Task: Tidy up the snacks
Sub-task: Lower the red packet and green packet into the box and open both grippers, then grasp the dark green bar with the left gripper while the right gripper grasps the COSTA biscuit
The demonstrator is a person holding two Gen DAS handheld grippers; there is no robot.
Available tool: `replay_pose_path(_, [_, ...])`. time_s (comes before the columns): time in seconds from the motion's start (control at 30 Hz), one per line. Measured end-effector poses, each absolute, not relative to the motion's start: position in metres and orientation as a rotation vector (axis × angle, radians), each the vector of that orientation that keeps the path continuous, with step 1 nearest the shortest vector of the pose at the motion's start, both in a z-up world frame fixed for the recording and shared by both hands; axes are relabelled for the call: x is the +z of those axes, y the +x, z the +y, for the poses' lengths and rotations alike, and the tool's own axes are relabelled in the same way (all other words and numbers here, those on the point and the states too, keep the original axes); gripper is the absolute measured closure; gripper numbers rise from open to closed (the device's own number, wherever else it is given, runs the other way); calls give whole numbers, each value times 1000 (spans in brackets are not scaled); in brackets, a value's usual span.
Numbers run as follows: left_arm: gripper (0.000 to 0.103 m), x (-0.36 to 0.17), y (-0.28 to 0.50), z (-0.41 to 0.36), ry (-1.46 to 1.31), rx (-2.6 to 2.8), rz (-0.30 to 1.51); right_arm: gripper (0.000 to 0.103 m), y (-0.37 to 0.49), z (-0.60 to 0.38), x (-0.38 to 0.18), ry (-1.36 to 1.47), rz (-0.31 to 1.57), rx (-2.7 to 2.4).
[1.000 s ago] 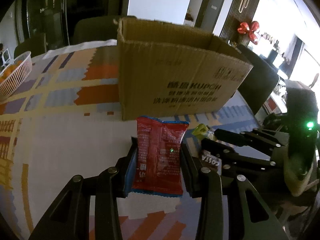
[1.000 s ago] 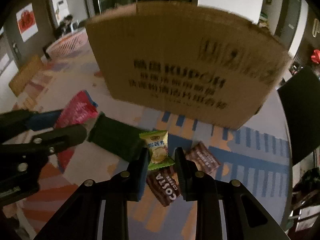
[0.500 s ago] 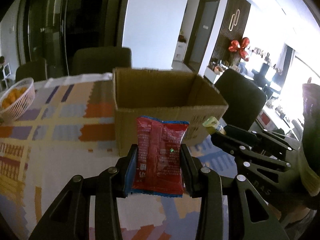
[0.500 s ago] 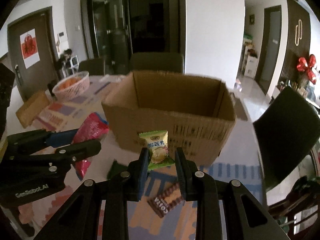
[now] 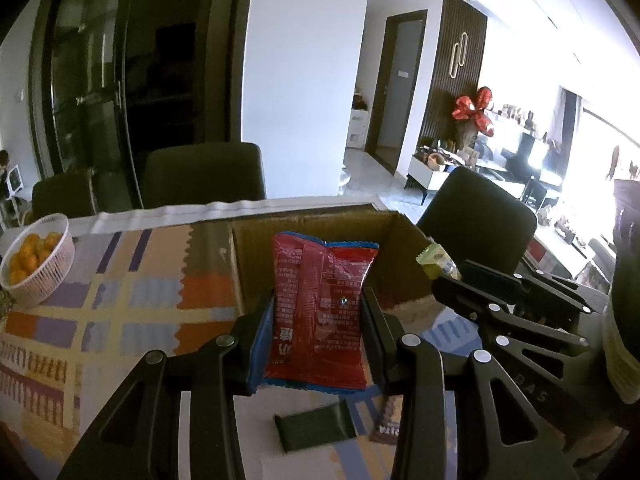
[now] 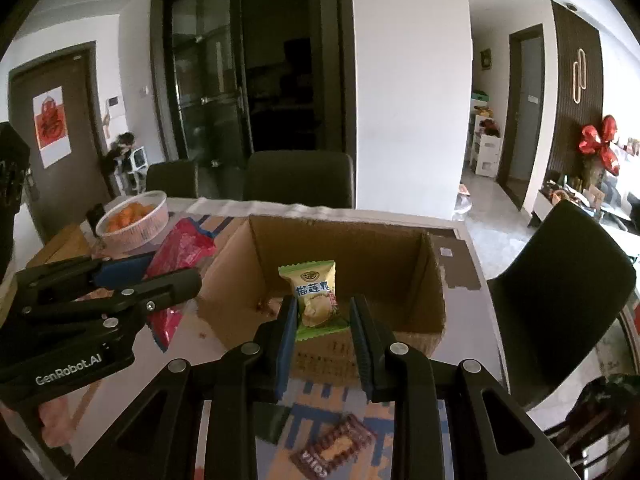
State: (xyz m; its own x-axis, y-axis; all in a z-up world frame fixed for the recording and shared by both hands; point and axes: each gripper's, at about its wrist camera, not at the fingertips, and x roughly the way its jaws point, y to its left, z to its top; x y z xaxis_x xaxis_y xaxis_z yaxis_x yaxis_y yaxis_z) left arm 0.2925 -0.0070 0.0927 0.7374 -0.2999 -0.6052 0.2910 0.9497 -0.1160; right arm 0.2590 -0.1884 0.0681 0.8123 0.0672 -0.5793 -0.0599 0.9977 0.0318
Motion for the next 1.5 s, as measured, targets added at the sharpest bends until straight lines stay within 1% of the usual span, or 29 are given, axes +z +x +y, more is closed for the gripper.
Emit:
replay_pose_path(0.5, [62, 81, 355, -22, 39, -353, 720, 75, 307, -202, 64, 20, 659, 2])
replay_pose_path(0.53, [59, 80, 356, -23, 52, -343, 720, 74, 309, -202, 63, 22, 664, -3])
replay_pose_path(0.57, [48, 80, 356, -23, 63, -334, 717, 69, 309, -204, 63, 27, 668, -9])
replay_pose_path(0.6, [44, 79, 353, -23, 69, -331, 708, 58, 308, -205, 62, 35, 673, -20])
replay_pose_path(0.63, [41, 80, 350, -22, 74, -329, 695, 55, 306, -206, 61, 38, 671, -29])
replay_pose_path(0.8, [39, 81, 333, -14, 83, -330, 684, 54, 293, -203, 56, 20, 675, -52])
replay_pose_path(0.83, [39, 80, 329, -13, 84, -331, 683, 53, 290, -202, 55, 24, 680, -51])
replay_pose_path(0.9, [38, 78, 319, -9, 96, -336, 681, 47, 283, -201, 52, 31, 681, -57])
replay_pose_path(1.1, [36, 70, 292, -4, 154, -357, 685, 42, 261, -196, 45, 36, 687, -73])
replay_pose_path(1.5, [35, 23, 258, -13, 302, -466, 770, 42, 230, -191, 2, 84, 797, -75])
